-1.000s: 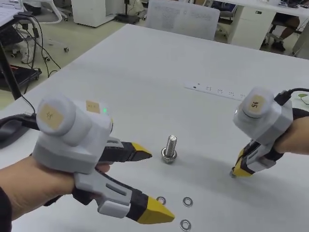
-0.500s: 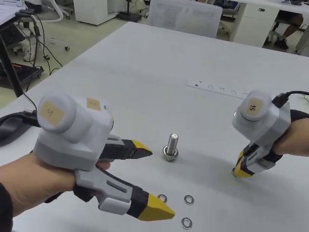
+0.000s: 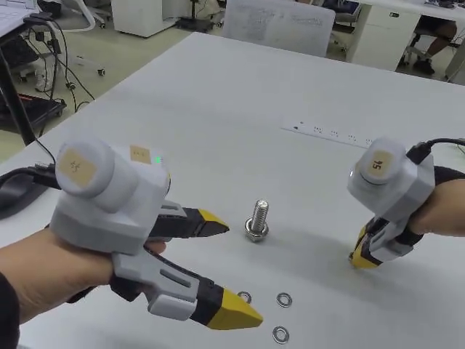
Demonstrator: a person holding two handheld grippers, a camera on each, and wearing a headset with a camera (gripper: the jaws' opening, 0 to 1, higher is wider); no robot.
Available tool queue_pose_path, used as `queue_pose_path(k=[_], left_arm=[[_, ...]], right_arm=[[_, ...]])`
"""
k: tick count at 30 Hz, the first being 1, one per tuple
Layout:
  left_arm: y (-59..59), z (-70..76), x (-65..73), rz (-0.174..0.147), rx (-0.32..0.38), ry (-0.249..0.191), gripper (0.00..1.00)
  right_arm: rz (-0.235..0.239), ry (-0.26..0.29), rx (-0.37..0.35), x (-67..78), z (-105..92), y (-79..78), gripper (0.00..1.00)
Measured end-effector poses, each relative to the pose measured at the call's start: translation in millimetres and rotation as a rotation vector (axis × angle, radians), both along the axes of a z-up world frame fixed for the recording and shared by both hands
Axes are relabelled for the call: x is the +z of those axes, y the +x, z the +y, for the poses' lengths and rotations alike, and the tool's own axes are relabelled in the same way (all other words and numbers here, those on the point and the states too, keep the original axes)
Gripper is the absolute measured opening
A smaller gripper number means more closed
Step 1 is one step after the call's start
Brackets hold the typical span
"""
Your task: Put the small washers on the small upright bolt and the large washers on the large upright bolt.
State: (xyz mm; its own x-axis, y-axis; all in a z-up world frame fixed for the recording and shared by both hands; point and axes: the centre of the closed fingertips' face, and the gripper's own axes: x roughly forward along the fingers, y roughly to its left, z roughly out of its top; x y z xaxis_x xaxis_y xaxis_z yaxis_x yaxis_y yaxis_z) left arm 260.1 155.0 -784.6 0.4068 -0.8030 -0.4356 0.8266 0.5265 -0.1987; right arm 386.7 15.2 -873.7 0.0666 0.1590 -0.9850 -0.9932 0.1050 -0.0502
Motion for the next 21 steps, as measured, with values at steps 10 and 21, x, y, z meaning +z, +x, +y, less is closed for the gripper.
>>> queue_pose_path(k=[10,21], left_arm=[[-0.6,-0.9,-0.3,0.0,-0.004,0.001,0.76],[-0.2,-1.9,-0.2,-0.001,-0.004,0.0,0.76]], right_arm=[[-0.003,0.015,-0.01,-0.6,-1.7,1.1,0.24],[-0.01,0.043,-0.027,3.4,-2.2,-1.9,0.37]])
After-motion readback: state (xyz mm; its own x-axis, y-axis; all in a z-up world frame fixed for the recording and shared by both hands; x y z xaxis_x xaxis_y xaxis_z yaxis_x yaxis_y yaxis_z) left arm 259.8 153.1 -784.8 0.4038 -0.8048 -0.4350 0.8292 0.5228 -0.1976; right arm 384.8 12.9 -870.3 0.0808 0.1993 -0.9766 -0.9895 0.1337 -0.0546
